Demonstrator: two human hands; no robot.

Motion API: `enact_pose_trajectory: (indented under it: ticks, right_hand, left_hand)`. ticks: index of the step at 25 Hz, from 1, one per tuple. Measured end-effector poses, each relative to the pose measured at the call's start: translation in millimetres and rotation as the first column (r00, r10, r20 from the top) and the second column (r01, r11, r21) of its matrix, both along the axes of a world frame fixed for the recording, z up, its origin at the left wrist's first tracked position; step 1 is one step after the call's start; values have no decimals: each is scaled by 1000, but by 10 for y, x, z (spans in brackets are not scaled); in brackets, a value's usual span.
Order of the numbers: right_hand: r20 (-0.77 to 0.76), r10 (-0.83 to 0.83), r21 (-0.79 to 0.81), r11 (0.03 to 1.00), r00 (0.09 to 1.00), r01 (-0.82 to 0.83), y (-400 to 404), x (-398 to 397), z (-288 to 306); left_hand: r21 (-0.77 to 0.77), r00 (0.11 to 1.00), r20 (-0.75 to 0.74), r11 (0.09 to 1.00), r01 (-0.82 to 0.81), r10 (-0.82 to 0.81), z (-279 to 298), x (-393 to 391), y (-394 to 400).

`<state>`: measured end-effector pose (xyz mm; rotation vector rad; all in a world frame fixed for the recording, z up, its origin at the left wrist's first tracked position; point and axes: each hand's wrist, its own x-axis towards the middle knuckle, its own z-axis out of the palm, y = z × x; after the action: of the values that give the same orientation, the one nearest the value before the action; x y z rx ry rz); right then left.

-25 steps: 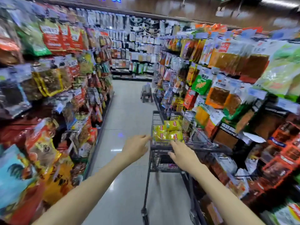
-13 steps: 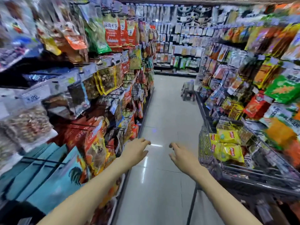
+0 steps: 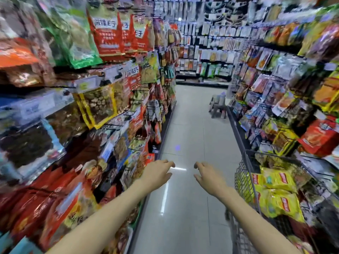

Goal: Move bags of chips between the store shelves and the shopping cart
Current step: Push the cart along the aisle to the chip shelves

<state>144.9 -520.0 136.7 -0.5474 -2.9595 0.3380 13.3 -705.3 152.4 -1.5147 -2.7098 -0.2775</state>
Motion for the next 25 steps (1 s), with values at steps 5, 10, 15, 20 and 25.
enact_pose_trajectory:
  ticks: [5, 10, 15, 20, 25]
  right_hand:
    - [-32, -41, 35, 998, 999, 42, 925, -596, 160]
    - [45, -158, 16, 987, 986, 157, 1813, -592, 29]
    - [95, -403, -5, 914, 910, 405, 2833, -374, -184]
    - [134, -659, -18, 745, 740, 666, 3637, -45, -353]
    - [129, -858, -90, 489, 497, 868, 3955, 535, -601]
  left_hand:
    - [30, 1000, 5, 999, 15, -15, 112, -671, 1048]
    - [0, 986, 32, 986, 165, -165, 10, -971, 2217]
    - [-65, 923, 50, 920, 385, -383, -172, -1063, 3635]
    - [-139, 772, 9, 763, 631, -636, -251, -989, 5111]
    - [-221, 562, 40, 541, 812, -826, -546, -582, 6232]
